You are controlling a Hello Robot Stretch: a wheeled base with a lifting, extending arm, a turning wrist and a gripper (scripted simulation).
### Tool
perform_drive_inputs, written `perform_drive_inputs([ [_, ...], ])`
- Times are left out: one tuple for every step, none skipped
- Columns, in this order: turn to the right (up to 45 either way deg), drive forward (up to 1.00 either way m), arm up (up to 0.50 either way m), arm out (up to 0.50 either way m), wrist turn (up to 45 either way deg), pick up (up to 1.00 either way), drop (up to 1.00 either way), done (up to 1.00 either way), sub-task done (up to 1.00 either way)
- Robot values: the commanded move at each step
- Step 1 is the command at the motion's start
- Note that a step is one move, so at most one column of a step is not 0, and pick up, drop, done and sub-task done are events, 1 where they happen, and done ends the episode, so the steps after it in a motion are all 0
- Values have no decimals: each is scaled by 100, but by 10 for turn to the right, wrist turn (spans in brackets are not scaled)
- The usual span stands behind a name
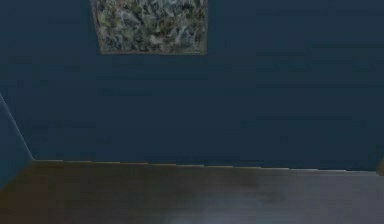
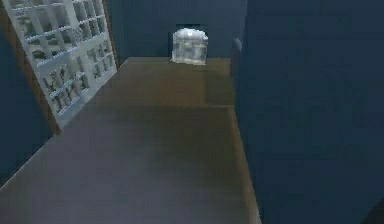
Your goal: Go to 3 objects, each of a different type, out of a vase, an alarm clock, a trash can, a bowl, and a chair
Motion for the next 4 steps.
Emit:
perform_drive_inputs([
  [450, 0, 0, 0, 0, 0, 0, 0, 0],
  [450, 0, 0, 0, 0, 0, 0, 0, 0],
  [120, 0, 0, 0, 0, 0, 0, 0, 0],
  [30, 0, 0, 0, 0, 0, 0, 0, 0],
])
